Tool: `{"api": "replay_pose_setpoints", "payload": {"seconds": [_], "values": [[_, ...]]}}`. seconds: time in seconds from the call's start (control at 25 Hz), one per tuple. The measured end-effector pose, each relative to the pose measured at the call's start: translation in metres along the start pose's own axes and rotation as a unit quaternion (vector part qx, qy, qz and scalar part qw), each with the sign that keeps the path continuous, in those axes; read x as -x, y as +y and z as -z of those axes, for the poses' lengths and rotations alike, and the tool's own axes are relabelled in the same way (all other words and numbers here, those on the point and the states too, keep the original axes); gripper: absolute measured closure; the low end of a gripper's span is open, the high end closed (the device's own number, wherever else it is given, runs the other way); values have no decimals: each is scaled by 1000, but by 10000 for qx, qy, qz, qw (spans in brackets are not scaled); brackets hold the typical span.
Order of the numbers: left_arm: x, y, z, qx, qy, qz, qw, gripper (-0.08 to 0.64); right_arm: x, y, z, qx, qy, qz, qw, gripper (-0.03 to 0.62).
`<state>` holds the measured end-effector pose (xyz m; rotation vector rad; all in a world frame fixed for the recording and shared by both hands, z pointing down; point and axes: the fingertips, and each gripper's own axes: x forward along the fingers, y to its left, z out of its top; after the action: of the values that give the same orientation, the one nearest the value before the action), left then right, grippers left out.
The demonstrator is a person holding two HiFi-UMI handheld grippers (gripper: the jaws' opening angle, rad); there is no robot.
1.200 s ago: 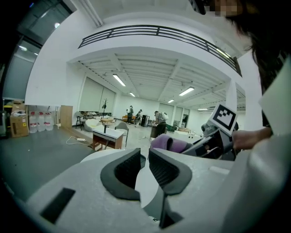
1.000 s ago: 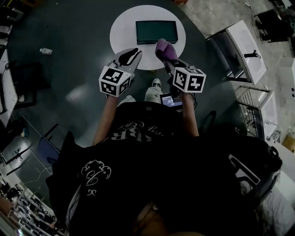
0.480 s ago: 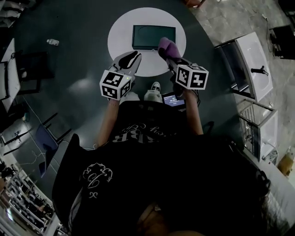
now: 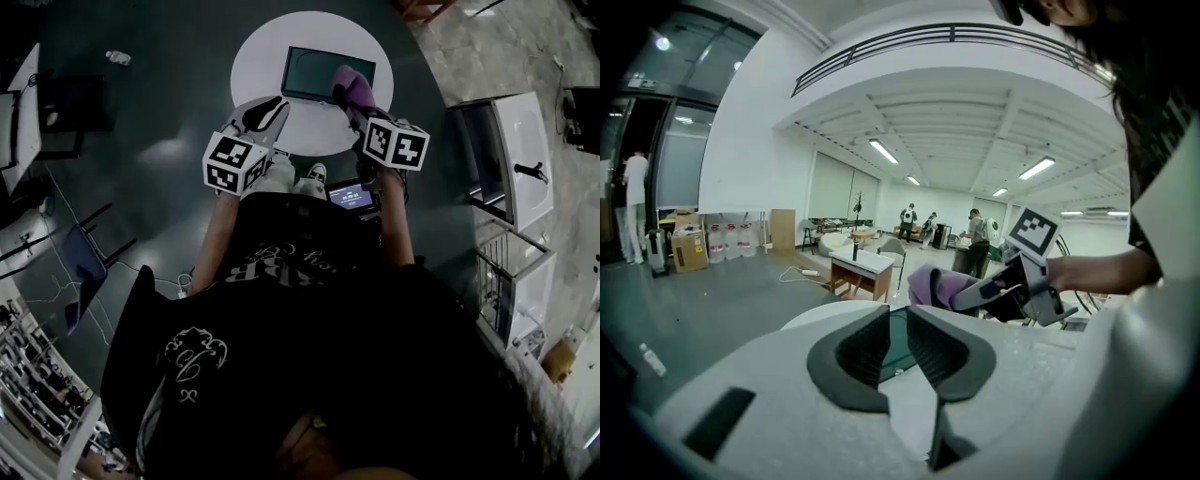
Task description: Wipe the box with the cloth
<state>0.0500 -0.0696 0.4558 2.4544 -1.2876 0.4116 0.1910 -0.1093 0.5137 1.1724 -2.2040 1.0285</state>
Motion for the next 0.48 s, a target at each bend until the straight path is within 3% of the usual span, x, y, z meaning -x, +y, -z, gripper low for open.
{"api": "replay_pose_setpoints", "payload": {"seconds": [0.48], "values": [[-29, 48, -21, -239, 57, 518, 9984, 508, -84, 13, -37, 498, 493, 227, 9973, 491]]}}
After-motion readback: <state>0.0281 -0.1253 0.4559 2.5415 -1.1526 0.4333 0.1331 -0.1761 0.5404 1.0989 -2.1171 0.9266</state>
